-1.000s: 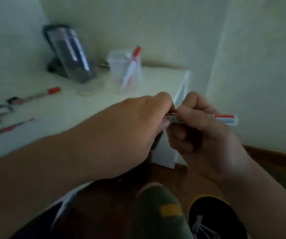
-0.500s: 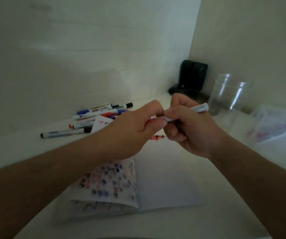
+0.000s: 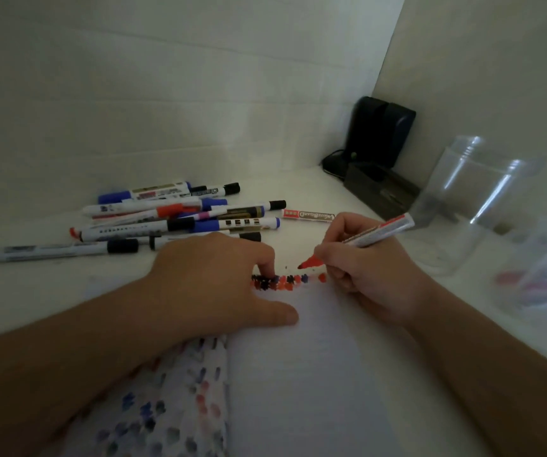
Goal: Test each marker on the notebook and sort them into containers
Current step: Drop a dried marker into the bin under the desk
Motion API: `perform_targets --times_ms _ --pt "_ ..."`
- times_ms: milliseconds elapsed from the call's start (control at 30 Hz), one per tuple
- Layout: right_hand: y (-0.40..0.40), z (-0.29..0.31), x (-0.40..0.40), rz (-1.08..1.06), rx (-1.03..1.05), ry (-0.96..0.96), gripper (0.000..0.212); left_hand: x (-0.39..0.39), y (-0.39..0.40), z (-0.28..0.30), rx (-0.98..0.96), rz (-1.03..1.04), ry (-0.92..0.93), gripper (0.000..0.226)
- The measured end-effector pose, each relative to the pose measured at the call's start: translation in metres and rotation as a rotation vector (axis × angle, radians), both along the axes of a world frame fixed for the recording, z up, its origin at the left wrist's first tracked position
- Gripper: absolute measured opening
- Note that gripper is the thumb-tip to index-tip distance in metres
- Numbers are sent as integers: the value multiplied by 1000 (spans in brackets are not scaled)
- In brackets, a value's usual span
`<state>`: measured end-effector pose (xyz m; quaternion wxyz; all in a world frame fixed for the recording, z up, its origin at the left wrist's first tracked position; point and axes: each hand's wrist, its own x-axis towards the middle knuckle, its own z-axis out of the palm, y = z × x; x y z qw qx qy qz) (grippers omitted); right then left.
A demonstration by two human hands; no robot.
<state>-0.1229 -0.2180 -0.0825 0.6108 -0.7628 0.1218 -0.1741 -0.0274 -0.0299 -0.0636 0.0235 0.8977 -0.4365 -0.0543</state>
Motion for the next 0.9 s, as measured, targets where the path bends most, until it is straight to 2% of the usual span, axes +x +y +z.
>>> perform_targets --times_ms 100,233,500,667,833,900 --pt "0 -2 1 -23 -93 28 20 2 0 -2 14 -4 -2 77" --pt "-2 -6 3 -86 -217 59 23 7 -3 -6 18 -12 9 77" --pt "-1 -9 4 -92 -226 55 26 13 -5 -11 -19 -24 -9 76" --pt "2 -10 5 -120 -372 55 29 13 -5 -11 -17 -27 -2 75" --pt "-1 -9 2 -125 -268 51 25 13 -4 -11 -14 -29 -6 78" --pt "1 -9 1 -113 -289 57 26 13 -5 -11 -18 -30 -6 77"
